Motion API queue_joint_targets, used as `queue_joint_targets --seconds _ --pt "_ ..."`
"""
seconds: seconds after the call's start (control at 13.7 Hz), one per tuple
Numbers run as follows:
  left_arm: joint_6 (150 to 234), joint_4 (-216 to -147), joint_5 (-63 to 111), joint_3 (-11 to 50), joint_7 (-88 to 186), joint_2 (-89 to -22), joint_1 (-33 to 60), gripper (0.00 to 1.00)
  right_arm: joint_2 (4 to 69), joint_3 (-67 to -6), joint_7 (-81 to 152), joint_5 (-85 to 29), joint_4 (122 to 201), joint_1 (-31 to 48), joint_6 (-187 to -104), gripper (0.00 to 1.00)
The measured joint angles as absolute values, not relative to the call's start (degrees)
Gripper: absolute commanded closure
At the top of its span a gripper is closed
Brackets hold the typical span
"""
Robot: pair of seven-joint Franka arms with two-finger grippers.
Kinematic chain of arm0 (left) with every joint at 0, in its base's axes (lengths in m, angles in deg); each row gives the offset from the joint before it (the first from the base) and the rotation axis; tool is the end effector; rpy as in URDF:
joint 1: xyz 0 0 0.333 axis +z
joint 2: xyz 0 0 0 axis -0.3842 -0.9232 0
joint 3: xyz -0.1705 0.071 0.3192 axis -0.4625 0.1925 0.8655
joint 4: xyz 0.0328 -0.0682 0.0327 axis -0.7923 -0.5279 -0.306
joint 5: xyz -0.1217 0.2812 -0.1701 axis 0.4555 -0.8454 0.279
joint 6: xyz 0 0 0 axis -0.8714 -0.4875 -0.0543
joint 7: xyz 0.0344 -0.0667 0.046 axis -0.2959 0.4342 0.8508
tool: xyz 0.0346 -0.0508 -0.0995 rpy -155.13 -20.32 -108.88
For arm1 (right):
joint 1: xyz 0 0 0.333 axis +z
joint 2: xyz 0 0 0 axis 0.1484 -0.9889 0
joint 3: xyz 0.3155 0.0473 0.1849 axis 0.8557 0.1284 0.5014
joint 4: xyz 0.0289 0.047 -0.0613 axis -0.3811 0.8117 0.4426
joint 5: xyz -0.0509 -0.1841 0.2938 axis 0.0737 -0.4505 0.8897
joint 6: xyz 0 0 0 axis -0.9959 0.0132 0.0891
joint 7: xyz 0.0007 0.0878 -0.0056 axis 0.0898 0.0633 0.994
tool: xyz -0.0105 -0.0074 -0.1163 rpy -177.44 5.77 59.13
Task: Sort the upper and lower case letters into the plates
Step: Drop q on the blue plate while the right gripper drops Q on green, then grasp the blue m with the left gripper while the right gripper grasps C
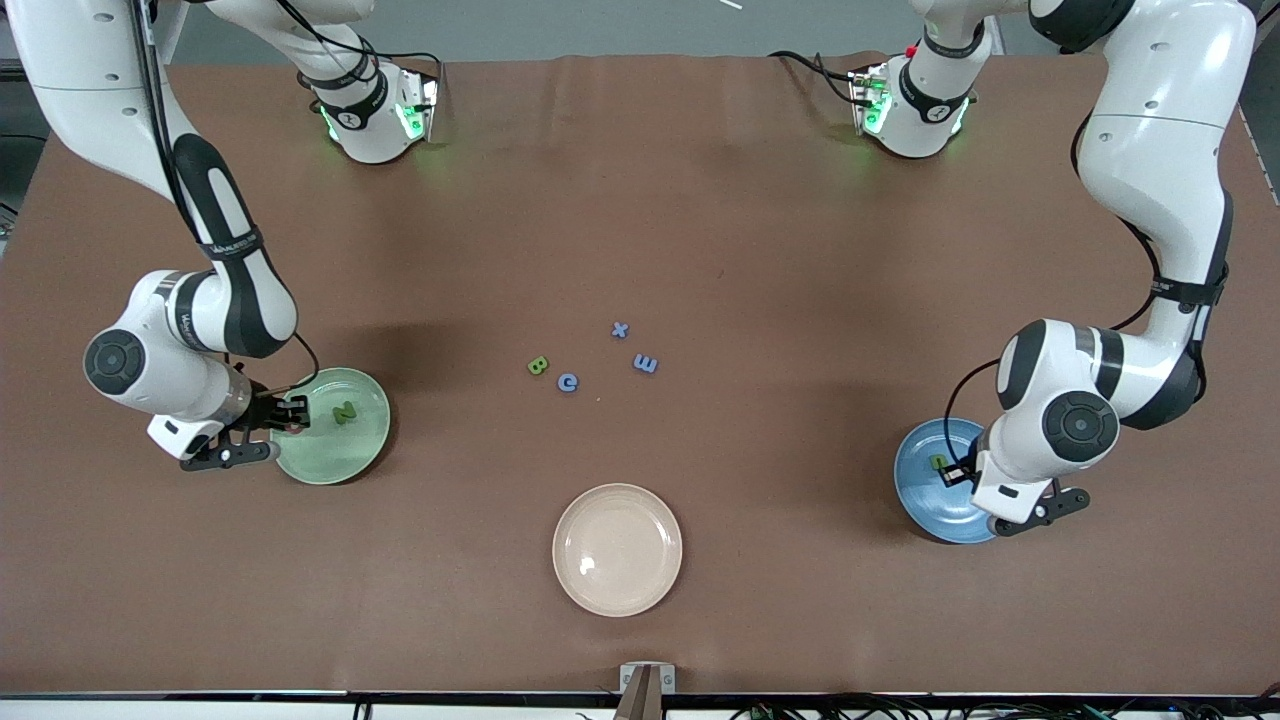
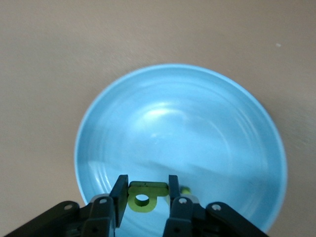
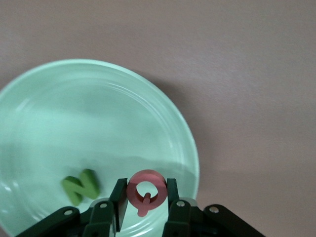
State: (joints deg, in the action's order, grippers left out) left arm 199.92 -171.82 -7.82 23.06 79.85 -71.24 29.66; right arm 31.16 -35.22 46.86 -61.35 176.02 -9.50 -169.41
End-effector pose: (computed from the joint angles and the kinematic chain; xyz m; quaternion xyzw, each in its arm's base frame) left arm 0.6962 -0.0392 0.2845 -0.9833 -0.1623 -0.0016 0.0820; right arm 0.6062 -0.0531 0.2810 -0.9966 -0.0791 0.0214 0.0033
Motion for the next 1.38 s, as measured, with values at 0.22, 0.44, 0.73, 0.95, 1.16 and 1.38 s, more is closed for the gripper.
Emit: queue_joint_targets --seconds 0.22,0.44,0.73,0.95,1.16,1.38 --pt "200.84 -171.89 -8.36 22.78 79.83 -72.05 29.74 0.00 30.68 -34.50 47.01 -61.40 176.76 -9.36 -170.16 0.98" --pt "200.76 -172.32 -8.35 19.70 81.43 -72.06 28.99 0.00 30.12 -33.89 46.99 -61.40 176.88 -8.24 -170.16 0.53" --pt "200.57 -173.08 -8.35 12.61 95.88 -72.10 24.58 0.00 29.56 -33.89 46.99 -61.40 176.85 -7.90 -170.19 0.00" --pt "200.77 -173.21 -8.34 12.34 109.52 -73.10 15.04 0.01 29.79 -33.79 45.91 -61.32 175.32 -7.55 -167.85 0.00" --pt "202.89 -173.00 -8.34 12.43 117.70 -74.82 7.30 0.05 31.43 -33.43 32.99 -61.26 171.25 -3.00 -159.36 0.00" --pt "203.76 -172.36 -8.24 12.45 123.84 -75.34 2.67 0.07 33.08 -33.08 13.12 -61.23 170.43 6.97 -158.05 0.00"
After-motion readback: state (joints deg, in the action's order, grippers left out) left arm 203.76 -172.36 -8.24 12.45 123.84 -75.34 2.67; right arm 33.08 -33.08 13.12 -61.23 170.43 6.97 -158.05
